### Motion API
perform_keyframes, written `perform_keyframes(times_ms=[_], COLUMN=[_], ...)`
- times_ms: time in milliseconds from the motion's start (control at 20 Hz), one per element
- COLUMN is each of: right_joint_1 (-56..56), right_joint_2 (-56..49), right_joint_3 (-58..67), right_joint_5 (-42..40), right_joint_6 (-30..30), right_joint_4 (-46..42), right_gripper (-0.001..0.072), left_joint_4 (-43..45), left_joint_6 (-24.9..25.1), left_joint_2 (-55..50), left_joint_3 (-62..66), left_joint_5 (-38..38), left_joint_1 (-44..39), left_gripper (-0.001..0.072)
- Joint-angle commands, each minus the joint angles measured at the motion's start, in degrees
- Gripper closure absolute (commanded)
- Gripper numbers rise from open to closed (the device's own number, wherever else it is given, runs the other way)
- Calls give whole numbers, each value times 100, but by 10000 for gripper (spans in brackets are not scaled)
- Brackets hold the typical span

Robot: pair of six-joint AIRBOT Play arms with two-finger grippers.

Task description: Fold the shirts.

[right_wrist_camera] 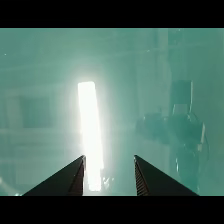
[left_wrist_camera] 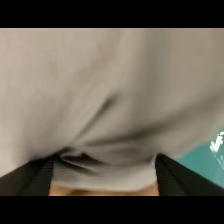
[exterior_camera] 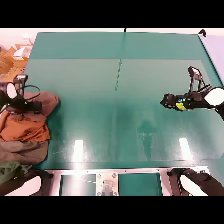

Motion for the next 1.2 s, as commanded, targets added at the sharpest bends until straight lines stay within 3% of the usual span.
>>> perform_keyframes(times_ms=[0, 50, 150, 250, 350, 550, 800, 1000, 1050, 1100, 1150], right_joint_1=[2, 2, -11, -55, -170, -498, -627, -627, -627, -627, -629], right_joint_2=[-129, -129, -129, -129, -129, -129, -129, -129, -129, -129, -129], right_joint_3=[-2, -2, 0, 11, 98, 549, 984, 997, 997, 997, 997], right_joint_5=[-76, -74, -72, -70, -66, 221, 529, 656, 697, 734, 778], right_joint_6=[2, 2, 0, -11, -48, -66, -199, -195, -195, -197, -197], right_joint_4=[2, 0, 0, 0, 0, 2, 7, 4, 4, 2, 2], right_gripper=[396, 470, 598, 667, 679, 700, 700, 700, 696, 608, 467], left_joint_4=[133, 122, -133, -605, -1038, -1840, -2865, -3145, -3314, -3512, -3733], left_joint_6=[-44, -42, -15, 389, 715, 699, 358, 151, 160, 153, 153], left_joint_2=[-286, -284, -278, -243, -164, 48, -107, -1132, -1432, -1709, -1884], left_joint_3=[-201, -157, 149, 734, 1545, 3161, 3746, 3744, 3744, 3746, 3748], left_joint_5=[516, 625, 487, -7, -575, -933, -129, 68, 140, 162, 109], left_joint_1=[140, 140, 127, 4, -380, -1768, -3427, -4404, -4551, -4629, -4625], left_gripper=[452, 680, 686, 687, 687, 687, 687, 684, 549, 122, -7])
